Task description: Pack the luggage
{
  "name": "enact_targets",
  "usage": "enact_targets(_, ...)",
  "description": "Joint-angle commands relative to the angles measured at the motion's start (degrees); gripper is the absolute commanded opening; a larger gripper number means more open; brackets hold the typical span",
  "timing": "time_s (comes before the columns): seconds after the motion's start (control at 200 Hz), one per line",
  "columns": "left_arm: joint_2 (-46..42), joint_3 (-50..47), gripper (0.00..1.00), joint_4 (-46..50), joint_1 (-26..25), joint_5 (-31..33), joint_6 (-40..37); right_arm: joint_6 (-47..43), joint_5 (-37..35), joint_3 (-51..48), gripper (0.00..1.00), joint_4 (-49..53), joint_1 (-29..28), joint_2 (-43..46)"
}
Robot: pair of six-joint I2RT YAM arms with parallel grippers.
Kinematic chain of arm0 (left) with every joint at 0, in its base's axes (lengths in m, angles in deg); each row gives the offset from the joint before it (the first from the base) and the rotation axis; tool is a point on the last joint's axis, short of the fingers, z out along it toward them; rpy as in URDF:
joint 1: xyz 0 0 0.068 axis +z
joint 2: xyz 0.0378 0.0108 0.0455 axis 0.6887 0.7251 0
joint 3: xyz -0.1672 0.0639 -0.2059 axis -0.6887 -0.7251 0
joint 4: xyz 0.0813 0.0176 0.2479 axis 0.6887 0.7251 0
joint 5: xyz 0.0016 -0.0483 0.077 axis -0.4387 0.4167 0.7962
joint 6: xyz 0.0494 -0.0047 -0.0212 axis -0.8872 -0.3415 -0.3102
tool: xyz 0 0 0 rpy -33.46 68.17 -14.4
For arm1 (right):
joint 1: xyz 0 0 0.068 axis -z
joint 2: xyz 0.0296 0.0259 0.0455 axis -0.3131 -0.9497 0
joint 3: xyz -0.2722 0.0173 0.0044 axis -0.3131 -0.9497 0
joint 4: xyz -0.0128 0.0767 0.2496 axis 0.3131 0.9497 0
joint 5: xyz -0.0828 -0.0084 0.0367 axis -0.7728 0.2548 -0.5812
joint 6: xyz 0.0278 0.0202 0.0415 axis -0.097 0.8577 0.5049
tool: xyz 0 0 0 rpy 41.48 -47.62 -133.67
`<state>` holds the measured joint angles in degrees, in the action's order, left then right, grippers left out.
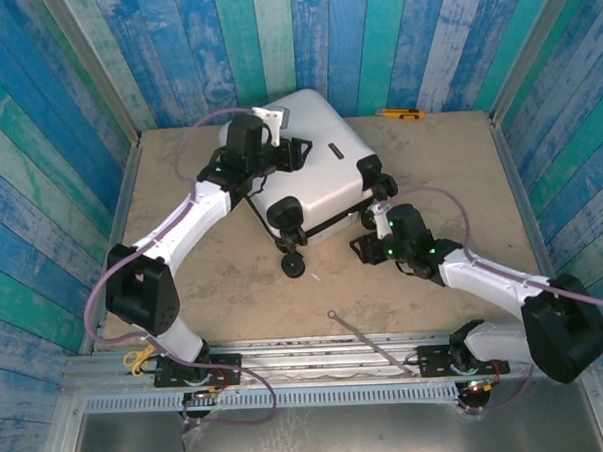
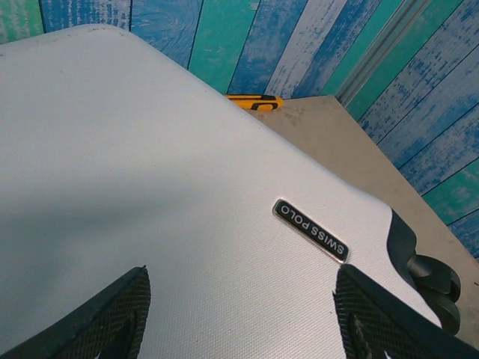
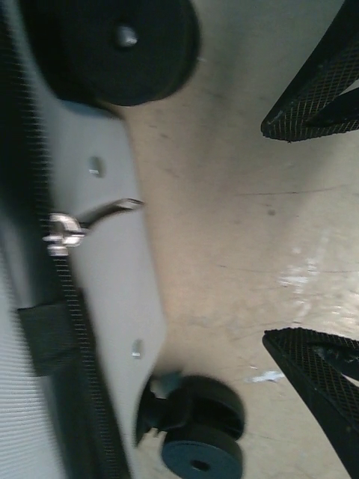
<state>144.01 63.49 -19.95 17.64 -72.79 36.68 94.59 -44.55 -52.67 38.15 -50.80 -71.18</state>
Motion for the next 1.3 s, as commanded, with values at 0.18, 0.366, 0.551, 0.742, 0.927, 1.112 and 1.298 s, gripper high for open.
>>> enact_targets(0.18,-11.13,-6.59,0.64,-1.89,-3.89,3.36,-5.12,0.03,-1.16,8.38,0.72,1.75,3.66,1.51)
enact_targets(0.366,-15.16,-9.45,0.51,-1.45,-10.48,2.12,-2.69,-5.7,3.76,14.23,0.71,13.63,4.36,8.73)
enact_targets(0.551,-10.35,-7.29,0.37,6.79,-20.2,8.23,0.43,-2.31,-8.55,13.42,0.72,20.96,5.44,20.78)
enact_targets(0.742,-3.71,-8.58,0.32,4.48,-23.56,9.32,5.96,2.89,-10.99,9.36,0.65,24.61,14.89,29.04)
enact_targets(0.927,5.67,-3.1,0.31,4.14,-24.56,10.36,7.74,2.27,0.76,9.26,0.64,26.37,23.76,25.31)
enact_targets(1.112,16.31,4.79,0.32,4.65,-24.82,18.6,13.35,1.64,2.15,8.46,0.64,26.19,24.72,26.35)
enact_targets(1.298,24.59,5.42,0.28,-4.39,-25.51,19.34,19.8,0.63,2.38,6.97,0.64,26.27,25.73,28.53)
